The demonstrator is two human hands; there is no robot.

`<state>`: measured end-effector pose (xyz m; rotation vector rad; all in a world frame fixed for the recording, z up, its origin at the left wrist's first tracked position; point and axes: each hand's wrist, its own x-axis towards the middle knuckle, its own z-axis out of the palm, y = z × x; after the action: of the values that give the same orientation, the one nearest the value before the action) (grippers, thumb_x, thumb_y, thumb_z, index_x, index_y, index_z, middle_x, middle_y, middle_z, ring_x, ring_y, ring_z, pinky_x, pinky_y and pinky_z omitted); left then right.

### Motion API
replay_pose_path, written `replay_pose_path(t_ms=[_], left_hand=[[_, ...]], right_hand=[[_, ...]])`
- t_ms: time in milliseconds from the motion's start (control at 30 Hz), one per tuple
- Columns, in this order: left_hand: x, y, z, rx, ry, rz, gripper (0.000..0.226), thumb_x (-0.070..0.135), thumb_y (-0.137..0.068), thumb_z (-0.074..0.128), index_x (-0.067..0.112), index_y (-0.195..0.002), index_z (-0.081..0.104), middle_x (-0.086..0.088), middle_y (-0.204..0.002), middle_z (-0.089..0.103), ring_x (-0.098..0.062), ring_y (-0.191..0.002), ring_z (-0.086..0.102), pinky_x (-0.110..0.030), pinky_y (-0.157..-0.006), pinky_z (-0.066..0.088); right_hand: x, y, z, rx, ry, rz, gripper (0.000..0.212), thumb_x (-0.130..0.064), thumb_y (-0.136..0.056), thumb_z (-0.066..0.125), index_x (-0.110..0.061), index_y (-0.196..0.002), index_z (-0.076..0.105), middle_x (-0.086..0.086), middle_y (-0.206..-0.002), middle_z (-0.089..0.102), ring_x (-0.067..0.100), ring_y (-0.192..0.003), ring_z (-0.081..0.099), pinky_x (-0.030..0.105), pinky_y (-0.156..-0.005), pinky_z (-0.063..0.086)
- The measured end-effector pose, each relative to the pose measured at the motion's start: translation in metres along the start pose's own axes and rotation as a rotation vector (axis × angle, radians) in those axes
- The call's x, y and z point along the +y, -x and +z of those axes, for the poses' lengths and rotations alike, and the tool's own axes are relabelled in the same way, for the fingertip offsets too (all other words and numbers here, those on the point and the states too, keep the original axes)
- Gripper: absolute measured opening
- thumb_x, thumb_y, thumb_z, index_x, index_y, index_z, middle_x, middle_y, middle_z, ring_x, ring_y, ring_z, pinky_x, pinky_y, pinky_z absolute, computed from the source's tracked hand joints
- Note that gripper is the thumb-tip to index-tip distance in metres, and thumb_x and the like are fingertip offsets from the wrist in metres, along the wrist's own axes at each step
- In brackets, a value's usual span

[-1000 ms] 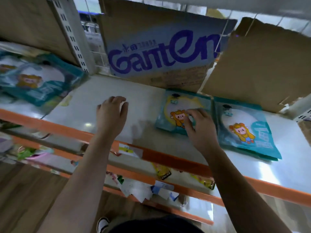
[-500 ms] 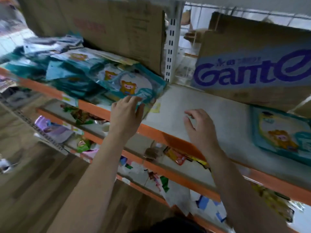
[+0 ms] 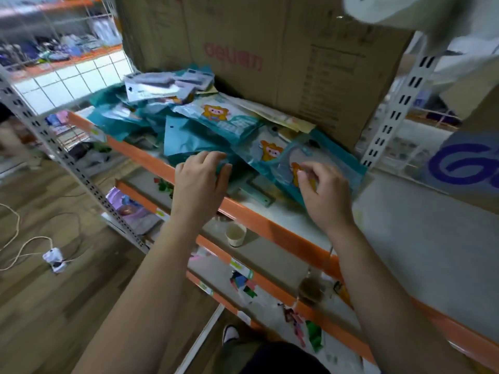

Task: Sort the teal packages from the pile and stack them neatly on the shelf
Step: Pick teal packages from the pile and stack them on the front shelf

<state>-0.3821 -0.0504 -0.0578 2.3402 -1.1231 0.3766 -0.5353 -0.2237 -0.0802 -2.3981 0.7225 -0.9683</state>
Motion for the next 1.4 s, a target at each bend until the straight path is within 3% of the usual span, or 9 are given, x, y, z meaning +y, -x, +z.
replay_pose_path(t_ms=[200, 400, 533, 700, 800, 1000, 1200, 1300, 1400], left_hand=[[-0.062, -0.068, -0.004, 0.056, 0.027, -0.005, 0.033, 0.028, -0.1, 0.049, 0.006, -0.121, 0.062, -0.015, -0.117, 0.064, -0.035, -0.107, 0.056, -0.045, -0.089, 0.039], [-0.098, -0.123, -0.002, 0.099, 0.078, -0.008, 0.034, 0.025, -0.099, 0.051, 0.001, -0.121, 0.063, -0.019, -0.118, 0.062, -0.036, -0.11, 0.055, -0.044, -0.093, 0.04], [-0.116, -0.169, 0.004, -0.04, 0.078, 0.007, 0.035, 0.028, -0.1, 0.048, 0.002, -0.117, 0.065, -0.02, -0.113, 0.065, -0.037, -0.102, 0.058, -0.042, -0.085, 0.043], [-0.123, -0.217, 0.013, -0.249, 0.022, -0.002, 0.027, 0.029, -0.092, 0.057, 0.004, -0.083, 0.056, -0.024, -0.094, 0.065, -0.037, -0.086, 0.055, -0.036, -0.065, 0.033], [-0.122, -0.235, 0.016, -0.344, 0.059, -0.029, 0.041, 0.04, -0.086, 0.067, 0.0, -0.09, 0.062, -0.019, -0.094, 0.066, -0.031, -0.081, 0.054, -0.036, -0.067, 0.041], [-0.126, -0.247, 0.021, -0.528, 0.278, -0.084, 0.049, 0.043, -0.077, 0.078, 0.005, -0.096, 0.054, -0.014, -0.102, 0.062, -0.034, -0.1, 0.059, -0.045, -0.086, 0.051], [-0.154, -0.248, 0.005, -0.55, 0.451, -0.132, 0.044, 0.033, -0.07, 0.085, -0.001, -0.089, 0.063, -0.016, -0.084, 0.068, -0.032, -0.08, 0.066, -0.045, -0.072, 0.057], [-0.159, -0.243, 0.0, -0.555, 0.503, -0.135, 0.044, 0.034, -0.074, 0.081, -0.005, -0.09, 0.067, -0.022, -0.086, 0.07, -0.036, -0.081, 0.068, -0.052, -0.075, 0.057], [-0.158, -0.237, 0.0, -0.609, 0.511, -0.15, 0.038, 0.038, -0.081, 0.075, 0.001, -0.088, 0.071, -0.018, -0.086, 0.07, -0.028, -0.073, 0.065, -0.043, -0.073, 0.055]], right_hand=[[-0.022, -0.065, 0.045, -0.008, 0.003, 0.041, 0.024, -0.022, -0.097, 0.053, -0.008, -0.113, 0.066, 0.01, -0.106, 0.063, 0.021, -0.097, 0.058, 0.03, -0.081, 0.046], [-0.032, -0.095, 0.069, 0.002, 0.058, 0.071, 0.024, -0.022, -0.097, 0.053, -0.008, -0.113, 0.066, 0.008, -0.11, 0.064, 0.02, -0.101, 0.057, 0.023, -0.082, 0.04], [-0.036, -0.101, 0.081, 0.042, 0.102, 0.101, 0.022, -0.02, -0.096, 0.055, -0.009, -0.111, 0.067, 0.007, -0.108, 0.065, 0.017, -0.1, 0.057, 0.017, -0.08, 0.036], [-0.046, -0.105, 0.091, 0.109, 0.164, 0.17, 0.022, -0.02, -0.096, 0.056, -0.009, -0.112, 0.067, 0.007, -0.11, 0.065, 0.016, -0.102, 0.058, 0.019, -0.084, 0.04], [-0.055, -0.104, 0.096, 0.143, 0.202, 0.231, 0.025, -0.021, -0.097, 0.055, -0.009, -0.114, 0.067, 0.007, -0.113, 0.065, 0.019, -0.107, 0.057, 0.026, -0.089, 0.043], [-0.072, -0.094, 0.101, 0.245, 0.28, 0.312, 0.023, -0.021, -0.096, 0.056, -0.009, -0.113, 0.067, 0.008, -0.11, 0.066, 0.02, -0.102, 0.058, 0.026, -0.085, 0.043], [-0.081, -0.079, 0.108, 0.278, 0.338, 0.369, 0.024, -0.02, -0.097, 0.055, -0.008, -0.114, 0.067, 0.008, -0.109, 0.066, 0.019, -0.104, 0.057, 0.024, -0.085, 0.04], [-0.084, -0.072, 0.11, 0.294, 0.342, 0.378, 0.023, -0.02, -0.096, 0.056, -0.008, -0.112, 0.067, 0.007, -0.108, 0.066, 0.018, -0.103, 0.058, 0.024, -0.083, 0.041], [-0.085, -0.066, 0.109, 0.307, 0.338, 0.372, 0.021, -0.019, -0.096, 0.057, -0.007, -0.11, 0.068, 0.007, -0.105, 0.067, 0.018, -0.101, 0.058, 0.023, -0.081, 0.041]])
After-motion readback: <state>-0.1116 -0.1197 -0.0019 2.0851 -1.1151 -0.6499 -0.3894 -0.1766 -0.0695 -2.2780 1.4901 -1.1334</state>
